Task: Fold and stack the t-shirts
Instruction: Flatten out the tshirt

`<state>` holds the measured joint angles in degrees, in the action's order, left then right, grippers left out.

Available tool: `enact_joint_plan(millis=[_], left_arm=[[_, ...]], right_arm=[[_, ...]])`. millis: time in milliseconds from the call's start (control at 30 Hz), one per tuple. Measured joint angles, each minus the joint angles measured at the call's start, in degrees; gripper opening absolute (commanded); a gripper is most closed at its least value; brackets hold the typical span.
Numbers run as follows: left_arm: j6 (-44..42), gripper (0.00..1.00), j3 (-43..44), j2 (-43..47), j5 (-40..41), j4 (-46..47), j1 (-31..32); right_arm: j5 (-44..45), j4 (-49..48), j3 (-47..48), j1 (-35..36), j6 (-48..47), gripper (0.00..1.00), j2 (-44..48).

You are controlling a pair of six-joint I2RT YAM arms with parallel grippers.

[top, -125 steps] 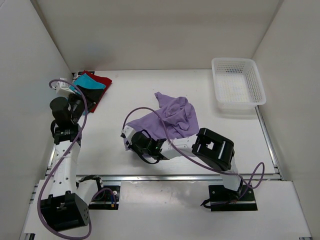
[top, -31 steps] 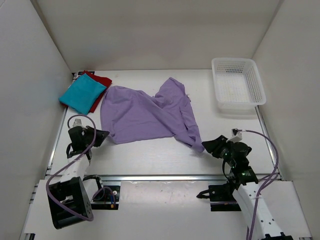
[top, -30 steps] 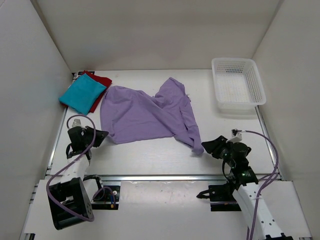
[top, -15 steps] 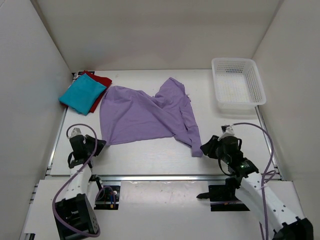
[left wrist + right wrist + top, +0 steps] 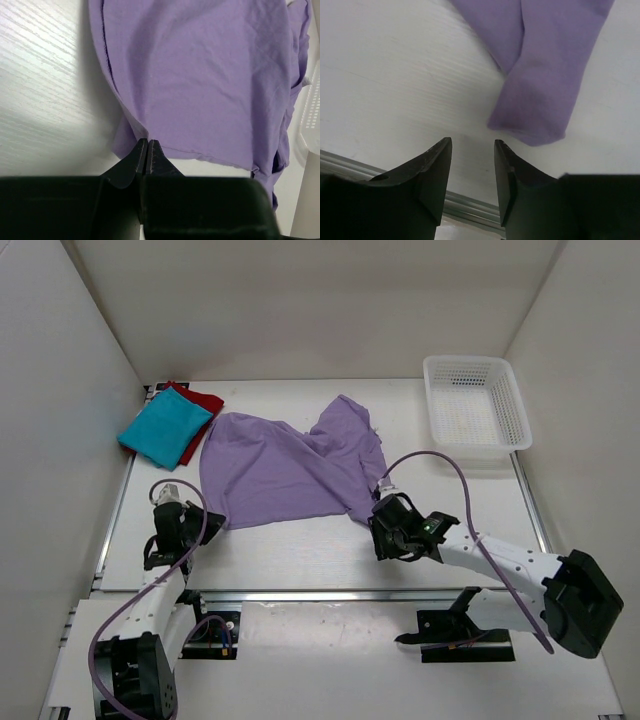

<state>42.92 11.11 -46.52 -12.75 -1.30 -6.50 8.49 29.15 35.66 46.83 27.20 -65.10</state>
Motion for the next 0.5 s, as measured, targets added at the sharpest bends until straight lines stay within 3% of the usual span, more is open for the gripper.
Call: enact_joint_plan(millis=[267,500], left_arm=[[0.63,0.02,-0.15,-1.60,-0.63,3.61,2.12],[0.68,0.01,-0.26,-2.56,-1.42,5.42,2.99]], right_arm=[[2.14,1.92,0.04,0.26,2.45,0.43,-5.29],[3.48,-2.05,-1.20,-3.04,3.67,0.33,-7.69]])
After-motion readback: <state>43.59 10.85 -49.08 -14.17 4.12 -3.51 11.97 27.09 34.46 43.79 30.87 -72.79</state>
